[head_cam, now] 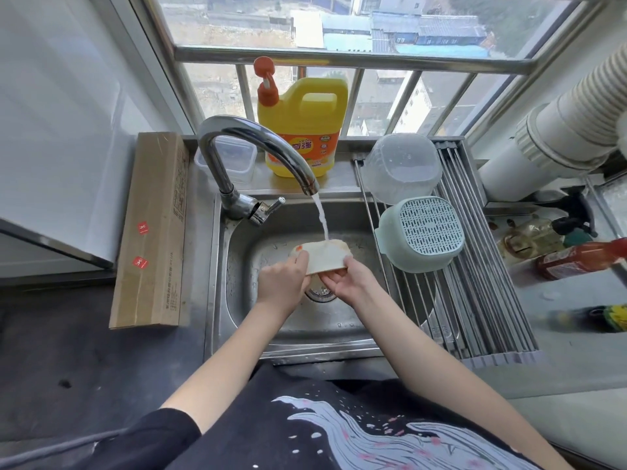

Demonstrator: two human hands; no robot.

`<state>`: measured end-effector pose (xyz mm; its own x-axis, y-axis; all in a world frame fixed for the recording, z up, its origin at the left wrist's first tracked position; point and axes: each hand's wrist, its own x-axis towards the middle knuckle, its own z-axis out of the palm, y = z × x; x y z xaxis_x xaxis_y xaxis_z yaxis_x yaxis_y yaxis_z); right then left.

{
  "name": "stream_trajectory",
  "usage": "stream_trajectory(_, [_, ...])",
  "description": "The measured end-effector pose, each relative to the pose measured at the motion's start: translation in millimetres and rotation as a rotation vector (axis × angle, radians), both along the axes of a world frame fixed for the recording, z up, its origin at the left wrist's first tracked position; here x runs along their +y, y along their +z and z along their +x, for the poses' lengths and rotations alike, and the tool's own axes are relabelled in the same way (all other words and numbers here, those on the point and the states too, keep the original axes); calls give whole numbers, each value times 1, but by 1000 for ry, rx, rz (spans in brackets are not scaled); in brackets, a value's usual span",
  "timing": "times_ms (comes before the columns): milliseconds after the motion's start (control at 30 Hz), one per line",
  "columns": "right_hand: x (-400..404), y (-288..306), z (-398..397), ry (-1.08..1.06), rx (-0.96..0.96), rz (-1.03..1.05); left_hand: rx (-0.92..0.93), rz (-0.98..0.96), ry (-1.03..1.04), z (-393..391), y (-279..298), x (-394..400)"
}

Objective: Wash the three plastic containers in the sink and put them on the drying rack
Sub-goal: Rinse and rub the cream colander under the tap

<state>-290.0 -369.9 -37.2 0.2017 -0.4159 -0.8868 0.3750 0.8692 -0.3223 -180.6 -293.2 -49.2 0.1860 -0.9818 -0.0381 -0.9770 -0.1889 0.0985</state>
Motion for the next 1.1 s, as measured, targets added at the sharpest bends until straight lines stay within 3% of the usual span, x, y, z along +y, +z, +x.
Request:
stream_trajectory(267, [12,-12,-4,-113,-54,134,-2,-56,9,11,-7,19])
stream_trajectory(467, [4,-6,-6,-116,-188,-1,251,29,288,15,-11,15])
stream_trajectory(533, [-1,0,-6,62,-182,-125,386,31,444,15,-10,9])
stream_trajectory(567, [-5,2,-5,224,-64,-211,471,33,519,15,-10,6])
stream_trajectory(667, [-12,2,-8,864,534,-624,703,42,637,19,-12,-6])
stream_trajectory(700, [-14,1,-11,1000,651,-747,750,49,656,21,-12,-10])
stream_trajectory(800, [-15,0,-21,1165,765,-952,860,77,688,24,-10,-23])
stream_trajectory(867, [-14,4,-21,1066,783,-1002,927,113,691,26,-12,-32])
stream_trajectory(1000, [-23,17,-13,458,695,-793,1256,200,860,27,-20,-39])
stream_trajectory(1100, [-32,20,-14,412,717,-783,1406,276,941,21,-20,-38])
